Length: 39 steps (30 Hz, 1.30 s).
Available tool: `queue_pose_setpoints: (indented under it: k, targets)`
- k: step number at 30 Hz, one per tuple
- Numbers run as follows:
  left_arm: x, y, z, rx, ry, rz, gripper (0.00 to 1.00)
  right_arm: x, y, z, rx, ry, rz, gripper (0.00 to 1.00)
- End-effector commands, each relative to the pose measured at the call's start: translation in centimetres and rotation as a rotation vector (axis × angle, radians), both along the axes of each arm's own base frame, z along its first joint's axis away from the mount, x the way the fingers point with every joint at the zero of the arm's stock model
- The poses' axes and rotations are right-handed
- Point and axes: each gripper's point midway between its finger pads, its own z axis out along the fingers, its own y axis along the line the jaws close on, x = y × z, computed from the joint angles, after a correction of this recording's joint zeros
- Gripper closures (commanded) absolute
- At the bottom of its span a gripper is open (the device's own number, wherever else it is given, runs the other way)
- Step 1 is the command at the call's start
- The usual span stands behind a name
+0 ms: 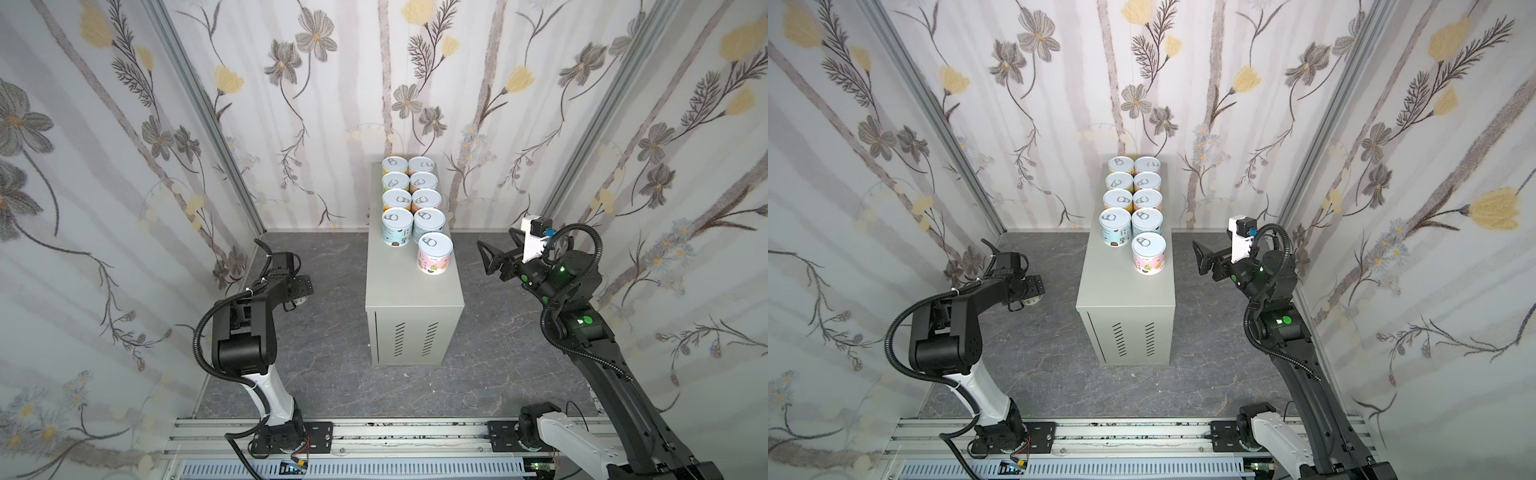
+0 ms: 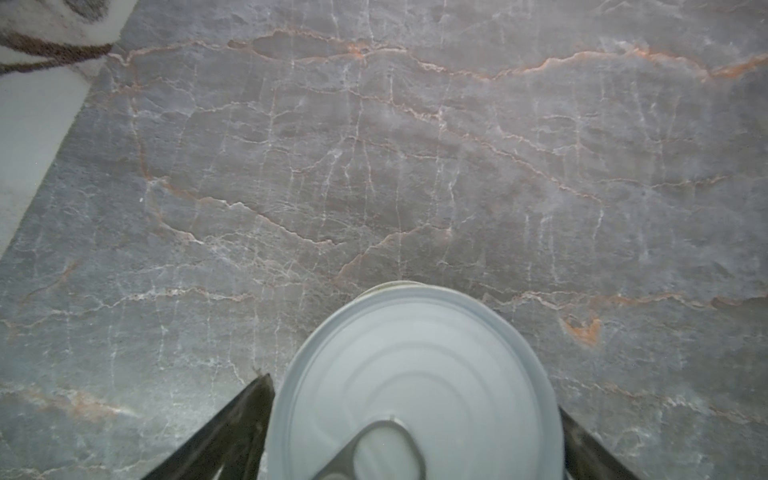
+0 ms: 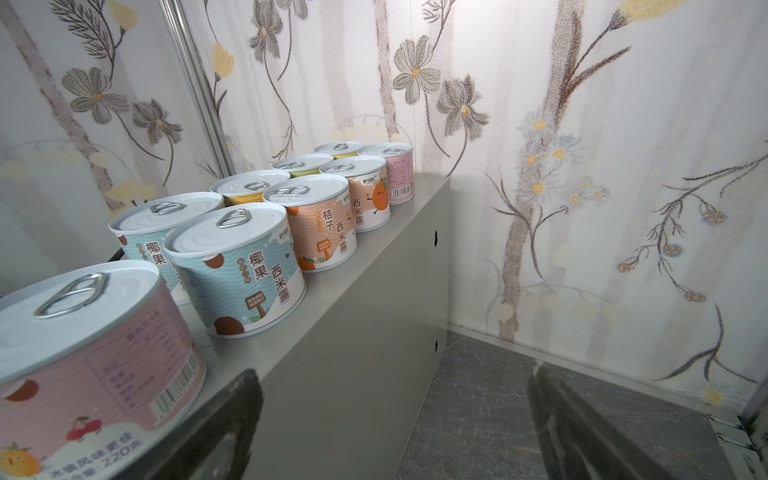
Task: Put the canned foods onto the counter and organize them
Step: 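Grasp the green floor can with the left gripper while the right waits, then lift the green can with the left gripper onto the cabinet front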
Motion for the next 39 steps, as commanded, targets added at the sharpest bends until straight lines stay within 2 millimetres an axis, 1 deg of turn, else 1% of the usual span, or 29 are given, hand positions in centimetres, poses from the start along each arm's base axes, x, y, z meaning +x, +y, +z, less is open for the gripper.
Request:
queue_pose_setpoints:
  k: [1,3,6,8,12,15,18,21,24,26,27,29,31,32,33,35,39]
  targets:
    - [0.7,0.0,0.6,-0.008,-0.040,0.012,0.13,-0.3,0.4,1.0,0.009,-0.048,0.037,0.00]
    - [0.7,-0.3,0.3,-0.013,-0.028,0.005,0.17,-0.3,0.2,0.9,0.005,-0.047,0.033,0.00]
    - [0.3,0.1,-0.5,0.010,0.013,0.017,0.21,-0.5,-0.2,0.8,0.000,-0.048,0.014,0.00]
    - [0.2,-0.1,-0.6,0.007,0.017,0.013,0.24,-0.6,-0.6,0.7,0.000,-0.048,0.003,0.00]
    - [-0.5,0.0,-0.5,0.021,0.033,0.014,0.33,-0.7,-1.1,0.4,-0.005,-0.043,-0.016,0.00]
    - [-1.1,0.1,0.1,0.039,0.035,0.007,0.36,-0.5,-1.3,0.3,-0.012,-0.045,-0.026,0.00]
    - [-1.8,0.1,2.0,0.052,0.013,-0.001,0.40,-0.1,-1.1,0.7,-0.014,-0.052,-0.013,0.00]
    - [-2.4,-0.1,5.3,0.058,-0.020,-0.021,0.42,0.5,-0.7,1.3,-0.018,-0.064,0.008,0.00]
    - [-3.3,-0.5,9.6,0.067,-0.053,-0.036,0.42,1.2,-0.3,2.1,-0.031,-0.078,0.031,0.00]
    - [-4.0,-1.1,13.0,0.068,-0.085,-0.065,0.42,2.0,-0.3,2.5,-0.034,-0.065,0.031,0.00]
    - [-4.4,-1.5,14.5,0.062,-0.102,-0.084,0.43,2.3,-0.3,2.7,-0.034,-0.053,0.032,0.00]
    - [-5.5,-2.6,18.3,0.051,-0.166,-0.116,0.44,2.6,-0.3,2.8,-0.032,-0.036,0.029,0.00]
    - [-7.1,-3.8,21.3,0.033,-0.232,-0.151,0.44,2.5,-0.4,3.1,-0.037,-0.040,0.031,0.00]
    - [-7.7,-4.5,23.8,0.023,-0.288,-0.167,0.44,2.3,-0.3,3.4,-0.042,-0.045,0.038,0.00]
    - [-8.4,-5.1,25.3,0.011,-0.320,-0.189,0.44,2.2,-0.2,3.8,-0.047,-0.049,0.049,0.00]
    - [-10.0,-6.8,27.9,-0.015,-0.356,-0.254,0.43,1.7,0.2,4.7,-0.057,-0.069,0.079,0.00]
    - [-12.0,-9.4,32.6,-0.011,-0.380,-0.345,0.43,0.4,1.0,6.1,-0.057,-0.108,0.142,0.00]
